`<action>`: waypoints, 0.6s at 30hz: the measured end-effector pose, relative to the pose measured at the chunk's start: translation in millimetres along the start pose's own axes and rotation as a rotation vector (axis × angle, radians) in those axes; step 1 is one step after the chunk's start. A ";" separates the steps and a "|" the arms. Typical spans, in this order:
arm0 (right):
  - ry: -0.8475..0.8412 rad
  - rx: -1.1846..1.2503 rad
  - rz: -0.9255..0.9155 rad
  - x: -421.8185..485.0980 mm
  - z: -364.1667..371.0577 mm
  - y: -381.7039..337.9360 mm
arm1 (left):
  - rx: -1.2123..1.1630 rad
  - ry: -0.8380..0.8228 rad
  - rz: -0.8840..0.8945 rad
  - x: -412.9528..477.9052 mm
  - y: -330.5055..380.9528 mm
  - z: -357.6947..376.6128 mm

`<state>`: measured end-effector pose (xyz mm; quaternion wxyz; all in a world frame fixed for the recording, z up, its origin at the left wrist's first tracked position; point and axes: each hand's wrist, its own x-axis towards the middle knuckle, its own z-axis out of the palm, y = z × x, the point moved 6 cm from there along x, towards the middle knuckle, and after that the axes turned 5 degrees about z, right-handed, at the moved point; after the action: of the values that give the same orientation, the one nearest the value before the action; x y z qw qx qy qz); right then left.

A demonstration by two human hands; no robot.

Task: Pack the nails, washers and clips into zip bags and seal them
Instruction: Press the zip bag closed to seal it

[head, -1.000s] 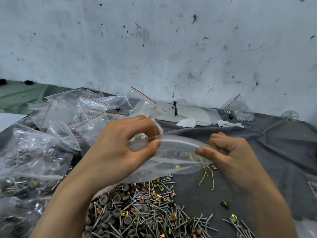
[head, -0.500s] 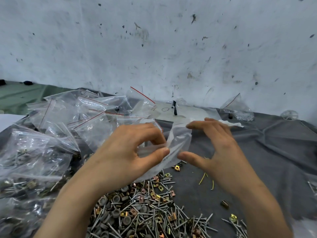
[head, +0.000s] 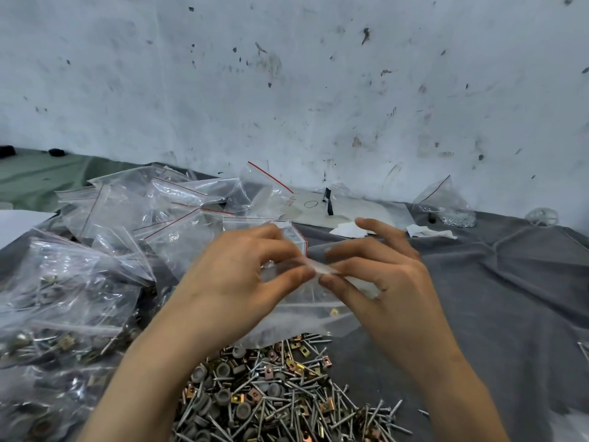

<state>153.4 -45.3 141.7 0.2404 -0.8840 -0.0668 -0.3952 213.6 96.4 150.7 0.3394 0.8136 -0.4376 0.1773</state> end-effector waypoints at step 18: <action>-0.793 0.568 0.367 -30.9 47.9 -7.6 | -1.452 0.378 -0.192 1.6 -18.3 -8.1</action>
<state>162.1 -13.6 94.6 0.4923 -0.8629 -0.1013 0.0524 229.8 108.3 150.1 0.8732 0.3759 -0.3061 -0.0494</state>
